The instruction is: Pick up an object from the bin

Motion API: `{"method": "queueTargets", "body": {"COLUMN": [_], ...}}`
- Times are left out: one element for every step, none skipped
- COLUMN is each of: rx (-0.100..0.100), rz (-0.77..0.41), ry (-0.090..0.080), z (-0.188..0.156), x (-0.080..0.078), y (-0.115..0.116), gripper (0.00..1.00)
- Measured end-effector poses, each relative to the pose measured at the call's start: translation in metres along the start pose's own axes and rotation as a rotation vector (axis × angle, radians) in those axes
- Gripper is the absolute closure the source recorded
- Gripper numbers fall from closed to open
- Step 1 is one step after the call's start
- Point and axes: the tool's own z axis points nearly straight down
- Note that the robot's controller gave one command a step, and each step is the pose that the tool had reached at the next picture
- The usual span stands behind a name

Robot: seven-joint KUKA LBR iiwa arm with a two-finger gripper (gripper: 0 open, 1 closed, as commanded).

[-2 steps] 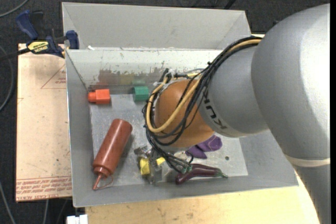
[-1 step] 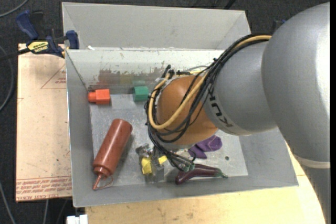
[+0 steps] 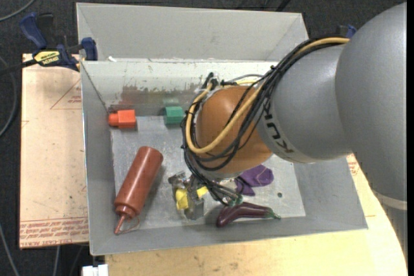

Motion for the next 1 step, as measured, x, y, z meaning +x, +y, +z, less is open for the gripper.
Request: {"method": "queueTargets", "body": {"rx": [0.001], "rz": [0.001], "ry": [-0.005], "z": [-0.0082], "x": [-0.0015], "y": [-0.0002], "gripper": [1.00]}}
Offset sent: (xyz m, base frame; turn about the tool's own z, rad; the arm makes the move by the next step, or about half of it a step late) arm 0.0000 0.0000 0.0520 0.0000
